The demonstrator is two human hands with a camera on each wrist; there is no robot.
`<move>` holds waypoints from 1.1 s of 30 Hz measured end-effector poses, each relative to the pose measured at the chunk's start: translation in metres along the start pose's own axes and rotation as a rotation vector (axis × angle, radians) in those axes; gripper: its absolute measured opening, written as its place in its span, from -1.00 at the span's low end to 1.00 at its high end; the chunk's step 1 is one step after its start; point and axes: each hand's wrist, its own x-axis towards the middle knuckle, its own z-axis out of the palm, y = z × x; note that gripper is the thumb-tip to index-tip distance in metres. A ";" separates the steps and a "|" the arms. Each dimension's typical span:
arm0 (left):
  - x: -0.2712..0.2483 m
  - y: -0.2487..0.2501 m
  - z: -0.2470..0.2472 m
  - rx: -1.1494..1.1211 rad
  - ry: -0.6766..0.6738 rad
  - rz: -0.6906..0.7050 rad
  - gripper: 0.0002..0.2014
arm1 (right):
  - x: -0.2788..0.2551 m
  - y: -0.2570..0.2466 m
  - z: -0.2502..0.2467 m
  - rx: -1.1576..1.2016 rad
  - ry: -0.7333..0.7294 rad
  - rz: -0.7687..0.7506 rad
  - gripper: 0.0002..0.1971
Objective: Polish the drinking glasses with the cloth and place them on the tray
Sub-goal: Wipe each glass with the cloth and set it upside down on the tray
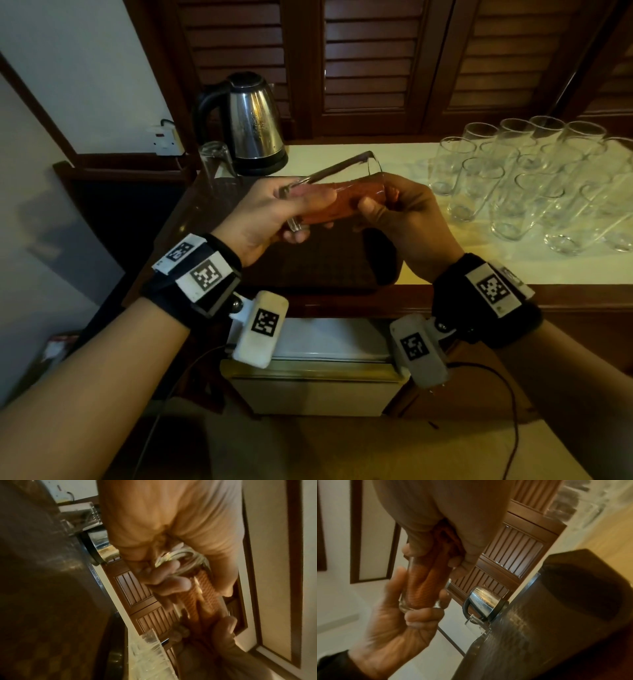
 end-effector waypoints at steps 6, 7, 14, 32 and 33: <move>0.004 -0.010 -0.010 0.537 0.195 0.419 -0.29 | 0.001 0.001 0.005 0.155 0.018 0.112 -0.92; 0.005 -0.013 -0.010 0.563 0.197 0.447 -0.28 | 0.000 0.002 0.006 0.167 0.032 0.117 -0.92; 0.000 -0.002 -0.003 -0.019 0.014 0.018 -0.55 | 0.004 -0.002 0.000 -0.024 0.001 -0.049 -0.78; -0.003 -0.003 -0.003 0.402 0.203 0.342 -0.38 | -0.001 -0.002 0.001 0.073 -0.043 0.029 -0.90; -0.004 -0.006 -0.002 0.517 0.229 0.431 -0.33 | -0.003 -0.002 0.002 0.097 -0.041 0.056 -0.91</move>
